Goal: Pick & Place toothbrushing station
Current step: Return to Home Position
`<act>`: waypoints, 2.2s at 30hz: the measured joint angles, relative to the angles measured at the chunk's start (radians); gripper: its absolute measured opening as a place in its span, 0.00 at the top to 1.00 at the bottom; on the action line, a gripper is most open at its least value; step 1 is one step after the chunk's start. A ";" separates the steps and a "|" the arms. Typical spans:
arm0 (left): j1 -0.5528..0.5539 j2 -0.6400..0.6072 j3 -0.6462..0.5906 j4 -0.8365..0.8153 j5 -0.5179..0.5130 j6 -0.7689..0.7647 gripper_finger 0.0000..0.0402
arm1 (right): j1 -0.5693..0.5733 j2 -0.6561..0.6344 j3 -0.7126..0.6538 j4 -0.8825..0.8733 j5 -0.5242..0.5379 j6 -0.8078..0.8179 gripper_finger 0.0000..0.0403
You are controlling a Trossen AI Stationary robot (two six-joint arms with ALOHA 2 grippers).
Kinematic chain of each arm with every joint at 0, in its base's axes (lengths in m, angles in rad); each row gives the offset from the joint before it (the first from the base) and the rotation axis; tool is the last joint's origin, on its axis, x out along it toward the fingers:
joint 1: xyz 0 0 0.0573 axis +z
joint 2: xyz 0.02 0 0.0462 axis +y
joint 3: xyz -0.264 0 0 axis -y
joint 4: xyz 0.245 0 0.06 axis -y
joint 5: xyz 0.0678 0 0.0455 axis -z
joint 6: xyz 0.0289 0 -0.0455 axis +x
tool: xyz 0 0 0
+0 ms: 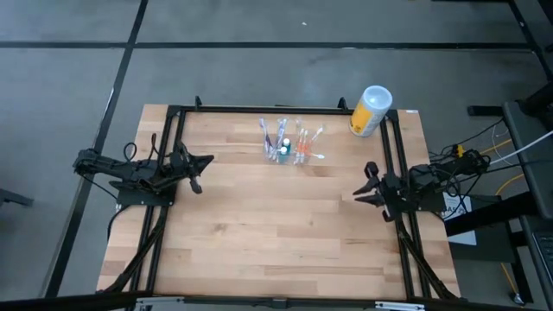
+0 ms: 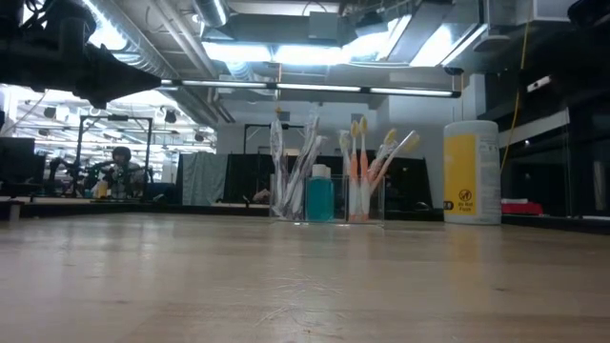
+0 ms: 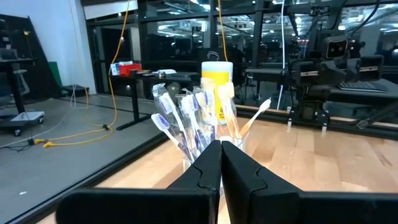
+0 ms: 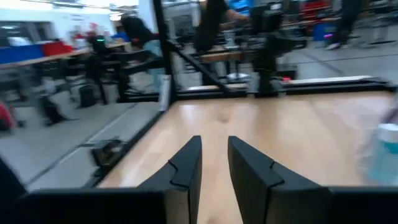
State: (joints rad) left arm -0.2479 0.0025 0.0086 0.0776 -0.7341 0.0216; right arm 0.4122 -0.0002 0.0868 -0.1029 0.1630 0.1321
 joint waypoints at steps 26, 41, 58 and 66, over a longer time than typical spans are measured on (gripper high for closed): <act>0.000 0.001 0.000 0.000 0.002 0.000 0.99 | -0.232 0.000 -0.003 -0.084 -0.212 -0.090 0.80; 0.000 0.001 0.000 0.000 0.002 0.000 0.99 | -0.282 0.000 -0.003 -0.084 -0.129 0.045 0.80; 0.000 0.001 0.000 0.000 0.002 0.000 0.99 | -0.282 0.000 -0.004 -0.084 -0.126 0.069 0.80; 0.000 0.001 0.000 0.000 0.002 0.000 0.99 | -0.283 0.000 -0.004 -0.084 -0.126 0.069 0.80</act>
State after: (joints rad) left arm -0.2474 0.0035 0.0086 0.0780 -0.7319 0.0216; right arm 0.1296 -0.0002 0.0830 -0.1873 0.0370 0.2012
